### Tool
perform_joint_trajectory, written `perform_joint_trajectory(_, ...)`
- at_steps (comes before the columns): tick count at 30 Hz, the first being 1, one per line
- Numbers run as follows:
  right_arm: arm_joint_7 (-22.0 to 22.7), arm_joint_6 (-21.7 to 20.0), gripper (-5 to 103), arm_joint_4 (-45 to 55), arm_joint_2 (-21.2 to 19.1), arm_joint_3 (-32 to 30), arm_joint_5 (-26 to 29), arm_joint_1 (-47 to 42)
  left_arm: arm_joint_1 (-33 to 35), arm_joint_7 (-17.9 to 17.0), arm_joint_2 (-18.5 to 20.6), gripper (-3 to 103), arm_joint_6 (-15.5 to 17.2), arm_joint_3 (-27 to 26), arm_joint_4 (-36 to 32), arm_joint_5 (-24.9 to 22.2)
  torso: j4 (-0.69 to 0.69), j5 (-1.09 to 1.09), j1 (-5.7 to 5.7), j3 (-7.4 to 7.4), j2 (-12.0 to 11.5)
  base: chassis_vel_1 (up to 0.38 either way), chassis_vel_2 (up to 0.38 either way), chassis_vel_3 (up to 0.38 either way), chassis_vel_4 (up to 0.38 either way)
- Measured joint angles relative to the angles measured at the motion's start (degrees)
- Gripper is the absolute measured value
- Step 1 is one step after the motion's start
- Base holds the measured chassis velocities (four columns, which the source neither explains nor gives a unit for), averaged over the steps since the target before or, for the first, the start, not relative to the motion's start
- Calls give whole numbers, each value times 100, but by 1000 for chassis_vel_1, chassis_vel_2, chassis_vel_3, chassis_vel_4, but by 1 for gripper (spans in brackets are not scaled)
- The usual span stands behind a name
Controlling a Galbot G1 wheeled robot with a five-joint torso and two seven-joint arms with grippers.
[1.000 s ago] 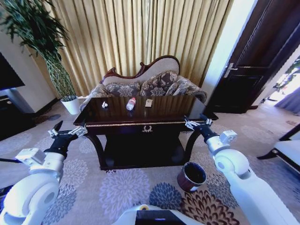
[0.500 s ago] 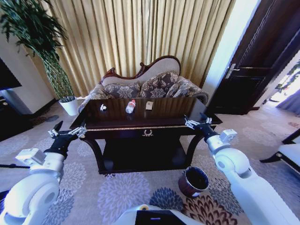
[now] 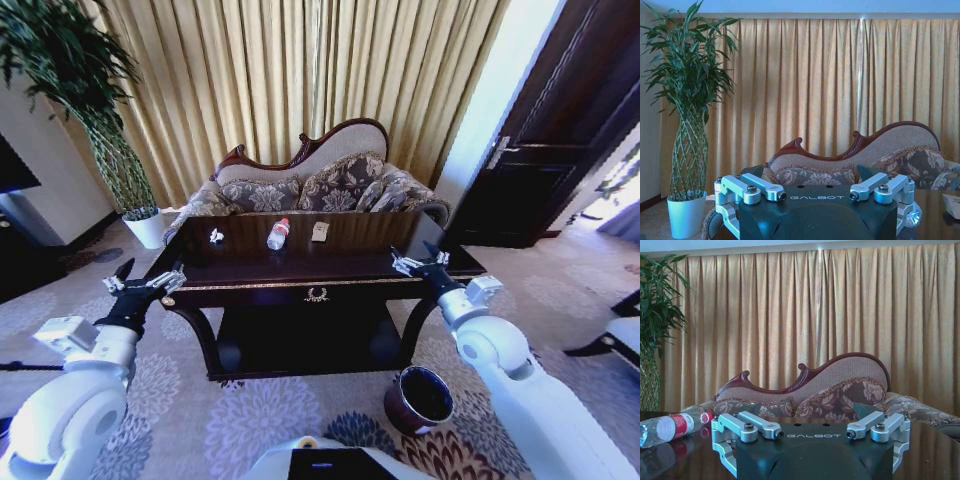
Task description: Move to the front of the table and place the trash on the table into the trash bin.
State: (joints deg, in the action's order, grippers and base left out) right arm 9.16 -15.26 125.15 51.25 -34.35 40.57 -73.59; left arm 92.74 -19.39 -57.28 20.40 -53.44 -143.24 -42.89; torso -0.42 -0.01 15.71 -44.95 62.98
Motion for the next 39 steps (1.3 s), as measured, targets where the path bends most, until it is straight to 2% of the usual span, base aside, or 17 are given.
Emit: perform_joint_trajectory(39, 18, -90, 100, 334, -93, 148, 144, -129, 8, -8, -32, 100, 7, -9, 0, -3, 1, 0, 1, 0, -1, -75, 76, 70, -76)
